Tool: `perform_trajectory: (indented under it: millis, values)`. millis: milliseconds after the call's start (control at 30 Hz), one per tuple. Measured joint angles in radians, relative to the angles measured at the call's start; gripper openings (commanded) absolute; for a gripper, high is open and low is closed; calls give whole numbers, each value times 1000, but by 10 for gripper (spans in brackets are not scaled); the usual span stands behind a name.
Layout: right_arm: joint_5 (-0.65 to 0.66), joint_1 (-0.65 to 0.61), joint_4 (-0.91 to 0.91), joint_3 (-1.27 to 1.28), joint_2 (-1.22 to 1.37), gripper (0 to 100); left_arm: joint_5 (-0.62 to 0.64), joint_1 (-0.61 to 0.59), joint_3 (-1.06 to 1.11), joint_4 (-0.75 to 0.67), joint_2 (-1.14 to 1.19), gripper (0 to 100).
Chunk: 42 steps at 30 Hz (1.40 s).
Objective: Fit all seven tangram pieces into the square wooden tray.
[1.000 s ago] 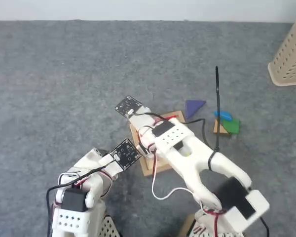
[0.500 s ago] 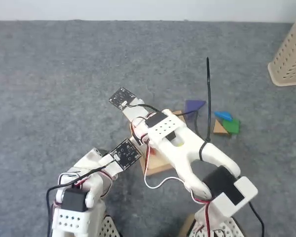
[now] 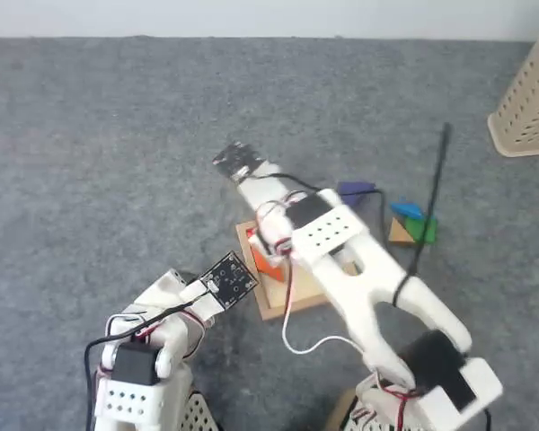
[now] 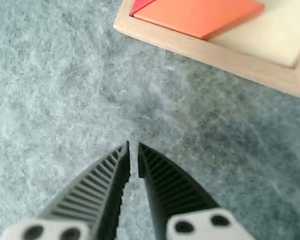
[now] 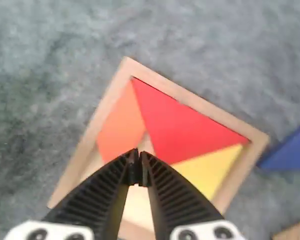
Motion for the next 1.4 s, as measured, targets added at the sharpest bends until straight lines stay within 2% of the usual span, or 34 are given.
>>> perform_trajectory:
  millis: [267, 767, 1000, 1167, 1300, 1400]
  values:
    - [55, 100, -83, 147, 55, 6, 0, 0, 0, 0, 0, 27]
    - [118, 232, -110, 17, 226, 6, 0, 0, 0, 0, 0, 27]
    - [109, 242, -110, 18, 183, 6, 0, 0, 0, 0, 0, 27]
    - [91, 245, -14, 18, 48, 6, 0, 0, 0, 0, 0, 27]
    - [89, 338, 52, 18, -35, 9, 0, 0, 0, 0, 0, 27]
    - [87, 463, 58, 18, -41, 76, 0, 0, 0, 0, 0, 27]
